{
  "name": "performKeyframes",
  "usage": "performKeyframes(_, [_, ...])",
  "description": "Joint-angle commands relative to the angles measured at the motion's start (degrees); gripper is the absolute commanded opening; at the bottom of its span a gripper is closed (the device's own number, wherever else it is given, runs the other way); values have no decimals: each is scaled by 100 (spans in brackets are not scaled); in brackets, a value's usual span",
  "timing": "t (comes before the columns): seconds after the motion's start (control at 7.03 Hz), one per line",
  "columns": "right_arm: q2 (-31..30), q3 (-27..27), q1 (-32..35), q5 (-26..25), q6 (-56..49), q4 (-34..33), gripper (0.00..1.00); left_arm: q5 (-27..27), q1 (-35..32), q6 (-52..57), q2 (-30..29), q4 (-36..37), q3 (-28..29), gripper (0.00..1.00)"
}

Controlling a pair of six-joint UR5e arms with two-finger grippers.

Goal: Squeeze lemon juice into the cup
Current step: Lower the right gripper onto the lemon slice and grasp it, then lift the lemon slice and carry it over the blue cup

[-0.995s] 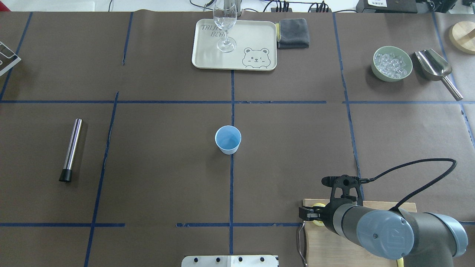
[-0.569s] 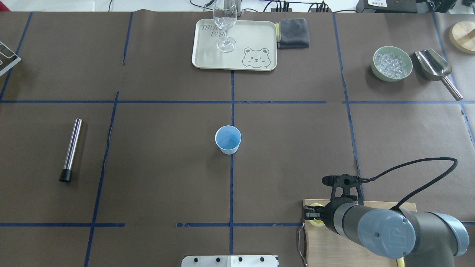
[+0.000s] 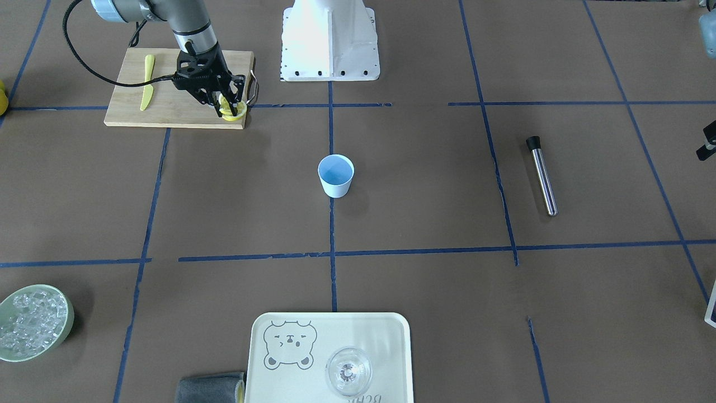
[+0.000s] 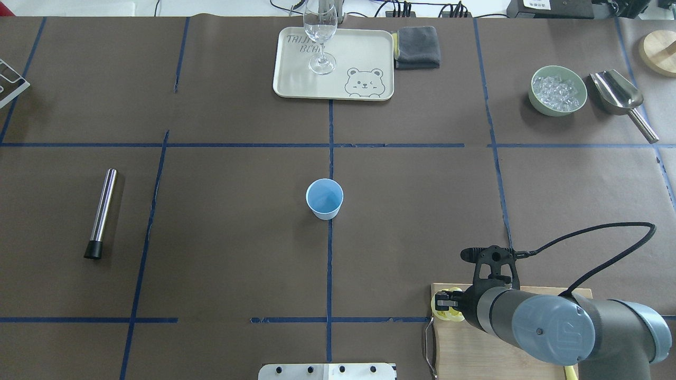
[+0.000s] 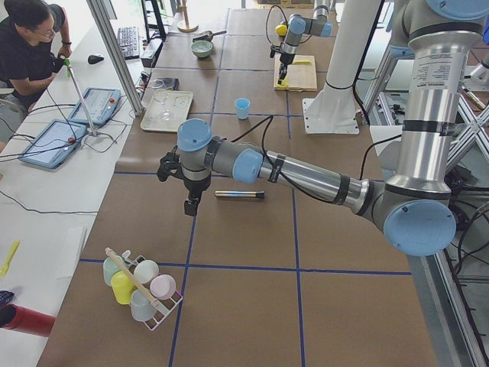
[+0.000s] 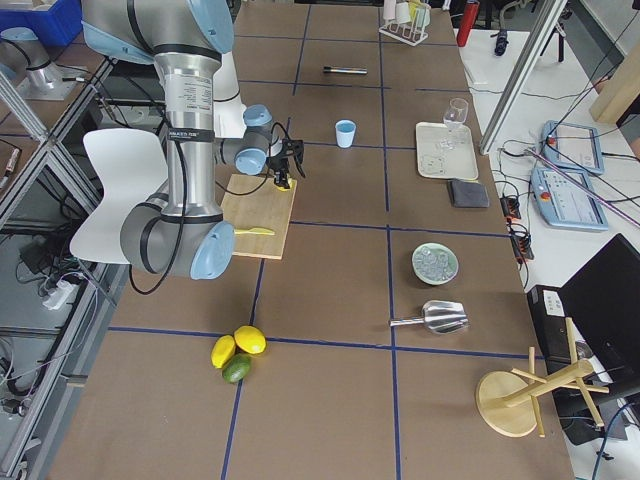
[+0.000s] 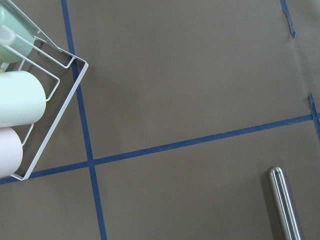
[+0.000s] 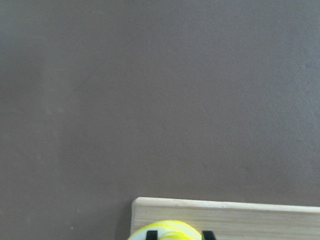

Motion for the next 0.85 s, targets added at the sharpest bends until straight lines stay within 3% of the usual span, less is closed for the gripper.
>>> performKeyframes(0.0, [-39, 44, 206, 200, 0, 0, 32, 0, 0, 0, 0, 5, -36, 100])
performKeyframes(0.71, [-92, 507, 829, 823, -9, -235, 34, 0, 0, -9, -9, 5, -54, 100])
